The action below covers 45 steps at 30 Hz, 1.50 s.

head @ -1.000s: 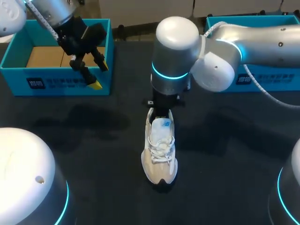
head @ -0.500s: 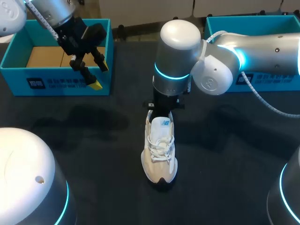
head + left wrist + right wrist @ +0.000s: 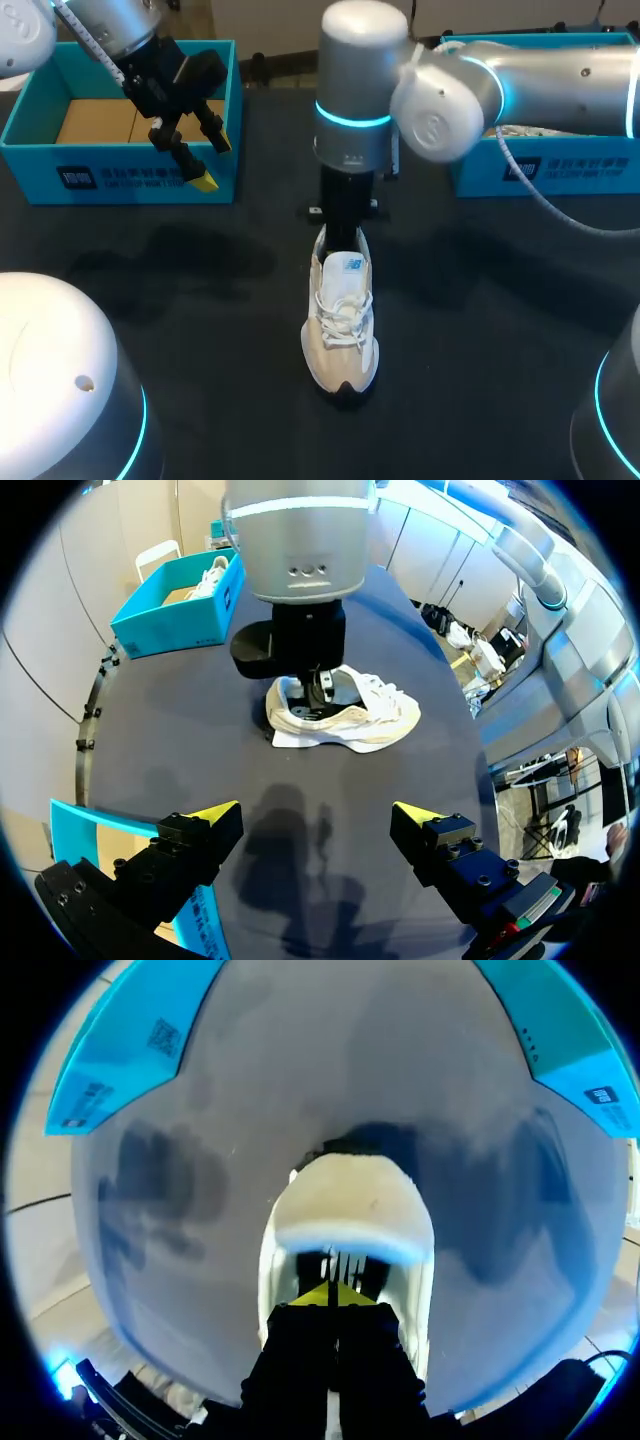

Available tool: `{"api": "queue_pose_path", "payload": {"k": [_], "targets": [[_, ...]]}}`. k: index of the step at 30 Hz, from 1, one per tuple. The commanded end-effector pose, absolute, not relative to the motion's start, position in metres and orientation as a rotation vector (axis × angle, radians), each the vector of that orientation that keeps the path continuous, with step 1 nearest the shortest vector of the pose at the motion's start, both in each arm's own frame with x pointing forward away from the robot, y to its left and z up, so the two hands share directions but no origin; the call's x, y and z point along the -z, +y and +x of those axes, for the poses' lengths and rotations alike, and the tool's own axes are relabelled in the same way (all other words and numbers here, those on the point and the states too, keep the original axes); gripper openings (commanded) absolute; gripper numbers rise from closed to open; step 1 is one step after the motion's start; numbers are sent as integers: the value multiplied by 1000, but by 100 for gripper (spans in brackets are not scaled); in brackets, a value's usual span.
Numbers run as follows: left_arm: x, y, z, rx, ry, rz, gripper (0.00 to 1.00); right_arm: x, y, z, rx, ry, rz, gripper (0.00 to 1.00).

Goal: Take the shoe out of the shoebox, open the shoe tongue, remove and reinsert the insole, then place the shoe into the shoebox

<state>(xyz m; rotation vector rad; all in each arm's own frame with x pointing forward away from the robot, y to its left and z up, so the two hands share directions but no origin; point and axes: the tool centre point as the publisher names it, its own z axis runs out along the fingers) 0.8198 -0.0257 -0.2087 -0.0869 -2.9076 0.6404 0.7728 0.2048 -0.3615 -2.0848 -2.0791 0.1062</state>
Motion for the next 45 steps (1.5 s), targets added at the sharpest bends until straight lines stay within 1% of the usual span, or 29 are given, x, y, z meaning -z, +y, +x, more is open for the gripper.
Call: {"api": "queue_pose_path", "payload": {"k": [1, 14, 27, 28, 29, 30, 31, 33, 34, 37, 38, 39, 40, 42, 45], "targets": [[208, -25, 819, -639, -2910, -87, 100, 356, 206, 770, -152, -2058, -2046, 0], [208, -25, 819, -639, -2910, -87, 100, 335, 207, 737, -271, -1981, -1996, 0], [208, -25, 819, -639, -2910, -87, 100, 330, 209, 726, -295, -1956, -1978, 0], [208, -25, 819, -639, -2910, -87, 100, 331, 209, 726, -292, -1957, -1977, 4], [208, -25, 819, -639, -2910, -87, 100, 331, 210, 726, -284, -1959, -1975, 27], [208, -25, 819, -639, -2910, -87, 100, 331, 211, 726, -284, -1959, -1975, 32], [208, -25, 819, -639, -2910, -87, 100, 331, 211, 726, -283, -1959, -1975, 33], [208, -25, 819, -639, -2910, -87, 100, 331, 211, 725, -280, -1956, -1972, 37], [208, -25, 819, -639, -2910, -87, 100, 331, 211, 725, -281, -1955, -1972, 43], [208, -25, 819, -639, -2910, -87, 100, 332, 211, 725, -281, -1952, -1970, 49], [208, -25, 819, -639, -2910, -87, 100, 332, 211, 724, -281, -1952, -1969, 58], [208, -25, 819, -639, -2910, -87, 100, 332, 211, 724, -280, -1952, -1968, 62], [208, -25, 819, -639, -2910, -87, 100, 332, 211, 724, -278, -1953, -1966, 72], [208, -25, 819, -639, -2910, -87, 100, 334, 212, 724, -276, -1951, -1958, 100], [208, -25, 819, -639, -2910, -87, 100, 336, 212, 724, -269, -1949, -1947, 100]]}}
